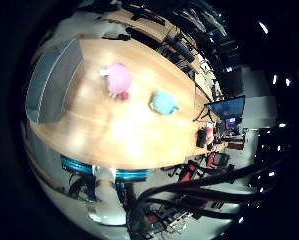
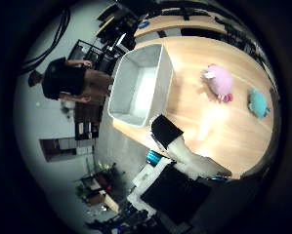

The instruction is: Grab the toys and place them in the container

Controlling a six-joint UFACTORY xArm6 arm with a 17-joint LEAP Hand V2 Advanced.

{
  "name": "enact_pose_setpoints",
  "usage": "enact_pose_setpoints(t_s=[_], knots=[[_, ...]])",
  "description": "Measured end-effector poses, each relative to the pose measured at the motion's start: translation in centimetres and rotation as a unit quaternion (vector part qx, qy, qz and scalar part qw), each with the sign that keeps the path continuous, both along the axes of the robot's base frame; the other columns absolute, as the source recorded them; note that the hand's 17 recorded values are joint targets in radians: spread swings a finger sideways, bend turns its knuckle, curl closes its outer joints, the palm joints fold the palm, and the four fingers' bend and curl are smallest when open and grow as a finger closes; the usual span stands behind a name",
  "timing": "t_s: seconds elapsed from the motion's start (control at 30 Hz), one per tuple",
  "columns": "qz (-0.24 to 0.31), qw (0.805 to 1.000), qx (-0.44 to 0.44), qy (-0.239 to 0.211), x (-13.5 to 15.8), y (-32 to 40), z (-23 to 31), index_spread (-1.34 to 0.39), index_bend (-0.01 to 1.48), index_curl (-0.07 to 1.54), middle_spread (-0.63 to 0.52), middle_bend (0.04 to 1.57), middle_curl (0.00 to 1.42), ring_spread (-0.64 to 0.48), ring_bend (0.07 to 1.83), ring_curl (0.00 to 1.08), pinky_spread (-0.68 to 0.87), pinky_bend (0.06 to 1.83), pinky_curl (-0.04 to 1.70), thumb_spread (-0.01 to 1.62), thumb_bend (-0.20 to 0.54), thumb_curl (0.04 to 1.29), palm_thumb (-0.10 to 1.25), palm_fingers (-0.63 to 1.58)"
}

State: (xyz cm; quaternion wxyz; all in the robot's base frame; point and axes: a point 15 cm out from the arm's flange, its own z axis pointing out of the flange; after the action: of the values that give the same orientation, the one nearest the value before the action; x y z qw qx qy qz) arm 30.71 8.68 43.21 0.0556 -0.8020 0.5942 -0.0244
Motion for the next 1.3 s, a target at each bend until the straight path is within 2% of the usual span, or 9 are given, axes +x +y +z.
enact_pose_setpoints(t_s=[0.4,0.67,0.93,1.3], knots=[[-0.008,1.0,-0.006,0.007,0.2,-0.6,-0.8,-0.46,0.17,0.31,-0.14,0.35,0.38,-0.07,0.78,0.21,0.47,0.91,0.09,1.01,-0.029,0.28,0.36,0.34],[-0.076,0.996,-0.034,-0.009,3.1,-6.4,-1.4,-0.46,0.18,0.31,-0.14,0.34,0.38,-0.07,0.77,0.2,0.47,0.91,0.08,1.01,-0.029,0.28,0.35,0.33],[-0.142,0.987,-0.052,-0.053,6.9,-13.2,-1.5,-0.46,0.17,0.31,-0.15,0.34,0.38,-0.07,0.77,0.2,0.47,0.91,0.07,1.01,-0.029,0.28,0.35,0.32],[-0.209,0.975,-0.057,-0.055,9.8,-20.0,-4.3,-0.46,0.17,0.31,-0.15,0.34,0.38,-0.08,0.78,0.21,0.46,0.92,0.06,1.0,-0.028,0.28,0.33,0.32]])
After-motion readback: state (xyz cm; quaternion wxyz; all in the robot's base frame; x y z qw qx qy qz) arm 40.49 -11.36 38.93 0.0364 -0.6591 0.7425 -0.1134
